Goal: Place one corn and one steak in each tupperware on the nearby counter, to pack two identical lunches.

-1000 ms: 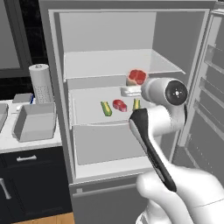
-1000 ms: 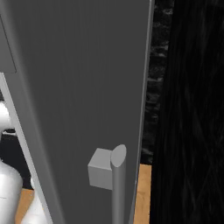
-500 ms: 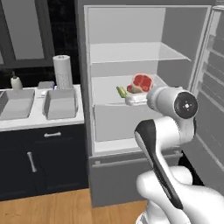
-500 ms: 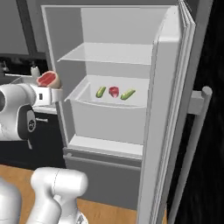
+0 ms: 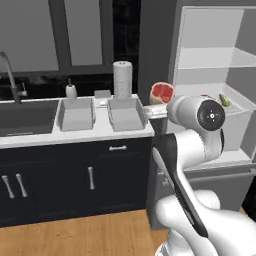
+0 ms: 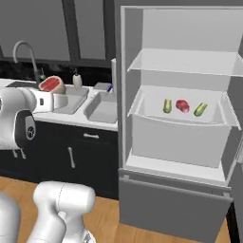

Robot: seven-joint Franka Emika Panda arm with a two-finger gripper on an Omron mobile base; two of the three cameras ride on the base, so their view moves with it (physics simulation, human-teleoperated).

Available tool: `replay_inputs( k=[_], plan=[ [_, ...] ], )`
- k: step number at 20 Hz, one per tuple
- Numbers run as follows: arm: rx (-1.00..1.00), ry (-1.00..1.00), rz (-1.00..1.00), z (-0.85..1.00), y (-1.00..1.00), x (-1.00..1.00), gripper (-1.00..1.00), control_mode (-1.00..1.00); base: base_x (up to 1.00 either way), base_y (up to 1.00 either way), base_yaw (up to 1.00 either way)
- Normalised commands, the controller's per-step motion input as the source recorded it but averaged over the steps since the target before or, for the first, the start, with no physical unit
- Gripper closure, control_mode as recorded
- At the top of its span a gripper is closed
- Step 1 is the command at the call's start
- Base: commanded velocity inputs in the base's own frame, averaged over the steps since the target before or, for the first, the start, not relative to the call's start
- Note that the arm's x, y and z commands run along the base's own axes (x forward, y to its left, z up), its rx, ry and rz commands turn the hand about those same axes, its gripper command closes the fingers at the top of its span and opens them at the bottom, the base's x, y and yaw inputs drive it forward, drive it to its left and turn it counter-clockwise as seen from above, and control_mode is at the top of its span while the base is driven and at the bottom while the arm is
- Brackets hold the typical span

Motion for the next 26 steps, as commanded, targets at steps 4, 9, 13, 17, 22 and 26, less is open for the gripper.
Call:
replay_inputs(
  k=[4, 9, 13, 17, 22, 26],
  plan=[
    [0.0, 0.0, 0.0, 0.0, 0.0, 0.0, 1.0, 1.0, 0.86, 0.93, 0.0],
    [0.0, 0.0, 0.0, 0.0, 0.0, 0.0, 1.0, 1.0, 1.0, 0.66, 0.0],
    [0.0, 0.0, 0.0, 0.0, 0.0, 0.0, 1.0, 1.0, 0.98, 0.55, -0.05],
    [0.0, 0.0, 0.0, 0.0, 0.0, 0.0, 1.0, 1.0, 0.66, 0.38, -0.05],
    [-0.01, 0.27, 0.0, -0.5, 0.05, 0.09, 1.0, -1.0, 0.0, 0.0, 0.0],
    [0.0, 0.25, 0.0, -0.64, -0.01, 0.02, 1.0, -1.0, 0.0, 0.0, 0.0]
  ],
)
